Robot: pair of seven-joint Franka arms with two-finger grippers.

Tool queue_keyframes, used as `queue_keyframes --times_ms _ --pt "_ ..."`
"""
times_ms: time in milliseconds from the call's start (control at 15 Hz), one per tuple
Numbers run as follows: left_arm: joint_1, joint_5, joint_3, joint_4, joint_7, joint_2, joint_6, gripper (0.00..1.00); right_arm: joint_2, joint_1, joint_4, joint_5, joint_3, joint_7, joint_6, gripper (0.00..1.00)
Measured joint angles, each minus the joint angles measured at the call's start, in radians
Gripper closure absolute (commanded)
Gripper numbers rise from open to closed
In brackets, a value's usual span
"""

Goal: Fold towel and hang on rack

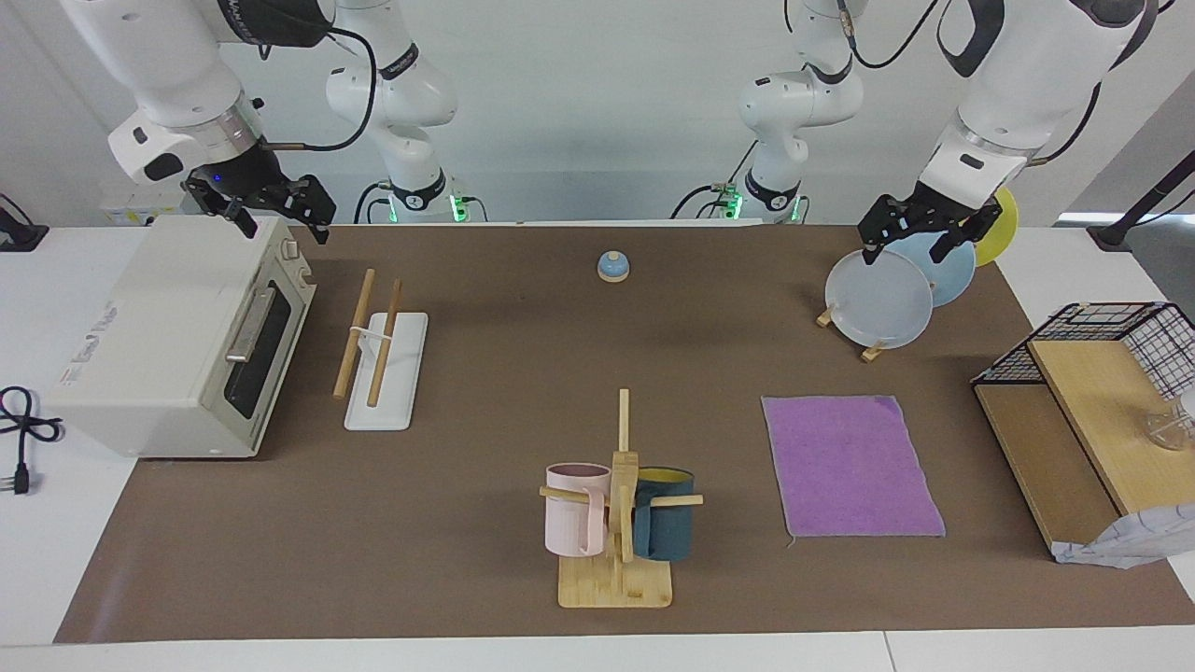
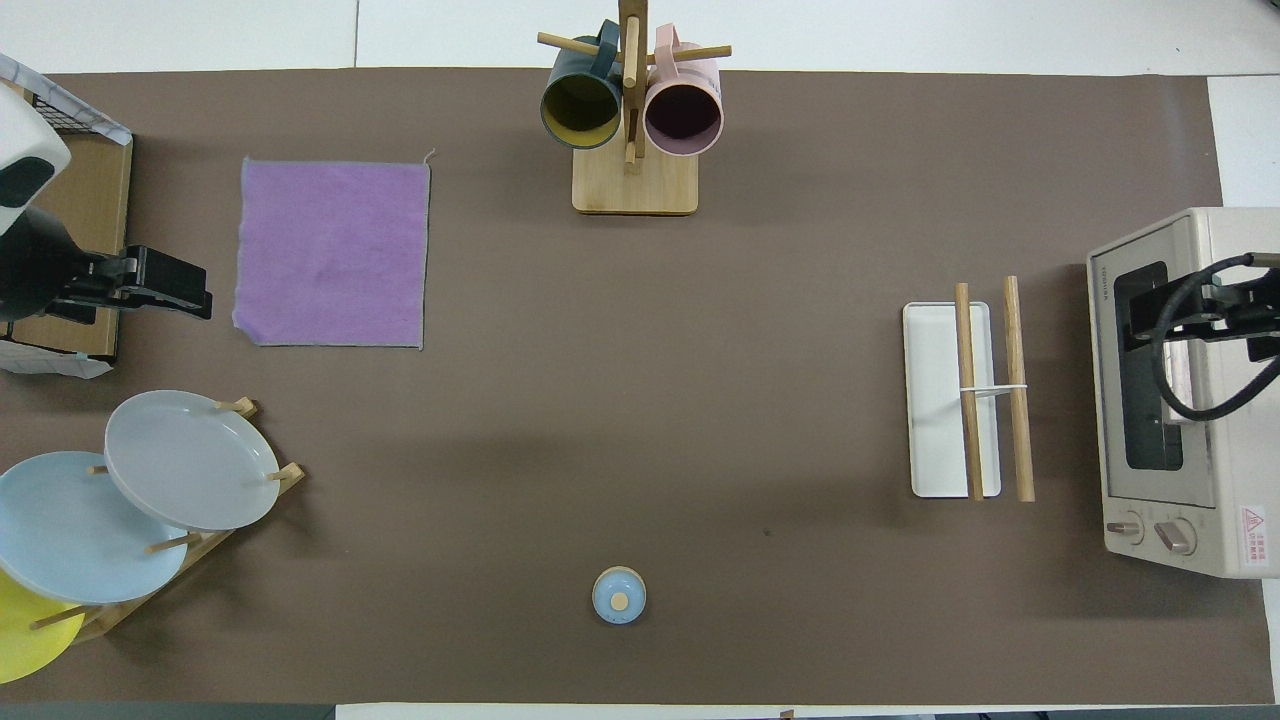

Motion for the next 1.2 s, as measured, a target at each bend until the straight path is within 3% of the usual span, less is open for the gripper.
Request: queue_keyframes --times_ms 800,1000,1200 --pt "0.002 0.000 0.001 -0.008 0.000 -0.001 0.006 0.00 0.000 0.000 0.000 0.000 0.000 0.000 0.000 0.00" --pt "0.039 0.000 0.004 -0.085 0.000 -0.002 0.103 0.00 0.000 0.000 0.000 0.000 0.000 0.000 0.000 0.00" --pt "0.090 -0.016 0.007 -0.230 0.020 0.015 0.281 0.00 0.000 0.000 0.000 0.000 0.000 0.000 0.000 0.00"
